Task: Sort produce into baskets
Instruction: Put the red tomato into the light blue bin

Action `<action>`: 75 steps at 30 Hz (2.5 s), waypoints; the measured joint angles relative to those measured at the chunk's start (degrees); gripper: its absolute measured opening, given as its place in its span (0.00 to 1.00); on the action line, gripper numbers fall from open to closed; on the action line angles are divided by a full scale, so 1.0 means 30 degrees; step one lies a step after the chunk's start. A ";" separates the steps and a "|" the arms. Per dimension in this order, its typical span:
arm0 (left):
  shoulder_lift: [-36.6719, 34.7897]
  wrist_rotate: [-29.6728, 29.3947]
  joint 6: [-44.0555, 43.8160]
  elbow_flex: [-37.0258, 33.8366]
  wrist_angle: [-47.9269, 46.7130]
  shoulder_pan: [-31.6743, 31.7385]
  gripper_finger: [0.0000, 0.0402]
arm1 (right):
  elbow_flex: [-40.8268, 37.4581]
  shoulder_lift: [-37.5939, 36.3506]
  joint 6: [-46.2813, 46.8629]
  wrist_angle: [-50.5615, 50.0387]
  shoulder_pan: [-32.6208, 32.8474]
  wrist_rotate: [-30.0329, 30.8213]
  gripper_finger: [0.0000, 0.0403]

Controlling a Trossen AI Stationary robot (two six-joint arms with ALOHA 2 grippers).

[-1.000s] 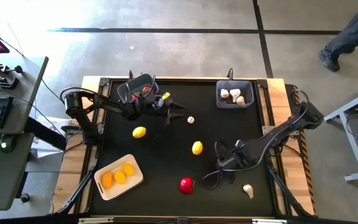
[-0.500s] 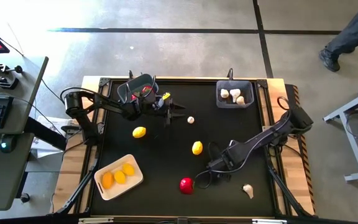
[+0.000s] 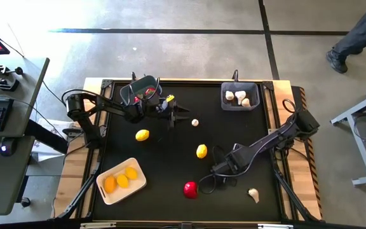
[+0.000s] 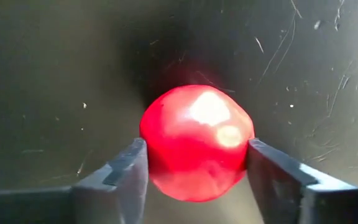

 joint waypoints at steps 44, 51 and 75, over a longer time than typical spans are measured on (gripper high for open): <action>-1.3587 -0.1254 0.4140 -0.6193 -0.4332 0.5465 0.12 | -0.0015 -0.1614 -1.1584 2.1451 -1.2946 0.0850 0.40; -1.3636 -0.3538 0.5355 -0.6193 -0.3201 0.5027 0.28 | -0.0015 -0.1070 -0.9056 2.9367 -1.4291 0.1041 0.40; -0.9694 -1.0841 1.0535 -0.1006 0.1038 -0.0591 0.69 | -0.0015 -0.1049 -0.8180 3.6669 -1.4308 0.2051 0.40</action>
